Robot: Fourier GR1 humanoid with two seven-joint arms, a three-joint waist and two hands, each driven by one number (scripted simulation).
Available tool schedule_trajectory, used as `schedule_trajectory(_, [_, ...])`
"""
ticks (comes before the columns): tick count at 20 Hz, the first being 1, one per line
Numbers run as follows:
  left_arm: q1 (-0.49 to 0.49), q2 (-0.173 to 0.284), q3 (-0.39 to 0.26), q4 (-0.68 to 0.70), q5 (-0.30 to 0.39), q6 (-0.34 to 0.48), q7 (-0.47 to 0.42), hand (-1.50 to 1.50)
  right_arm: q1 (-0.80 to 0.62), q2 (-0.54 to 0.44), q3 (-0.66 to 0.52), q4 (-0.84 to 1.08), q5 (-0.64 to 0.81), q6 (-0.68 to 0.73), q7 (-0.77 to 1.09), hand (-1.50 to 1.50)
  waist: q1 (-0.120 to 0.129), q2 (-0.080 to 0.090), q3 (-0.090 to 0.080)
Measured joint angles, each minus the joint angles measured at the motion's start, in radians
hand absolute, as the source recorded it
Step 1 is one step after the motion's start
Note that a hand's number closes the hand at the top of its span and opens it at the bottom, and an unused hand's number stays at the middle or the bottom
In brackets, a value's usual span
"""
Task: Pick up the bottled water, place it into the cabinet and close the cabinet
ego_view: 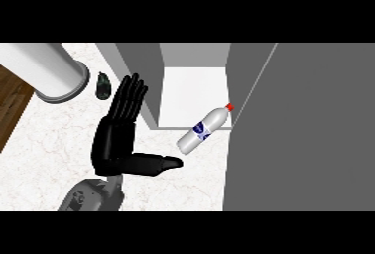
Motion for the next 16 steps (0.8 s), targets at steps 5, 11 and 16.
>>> schedule_trajectory(5, [0.14, 0.01, -0.048, -0.167, -0.013, -0.018, 0.01, -1.5, 0.0, -0.008, 0.017, 0.007, 0.01, -0.006, -0.021, -1.5, 0.0, -0.001, 0.0])
schedule_trajectory(11, [0.285, 0.049, -0.103, -0.36, -0.014, -0.039, 0.048, -1.5, 0.003, -0.089, 0.033, -0.017, 0.053, 0.04, -0.01, 1.5, 0.002, -0.001, 0.0])
schedule_trajectory(16, [0.417, 0.087, -0.106, -0.462, 0.001, -0.066, 0.013, -1.5, -0.001, -0.168, 0.076, -0.054, 0.104, 0.086, 0.046, 1.5, 0.008, 0.0, 0.001])
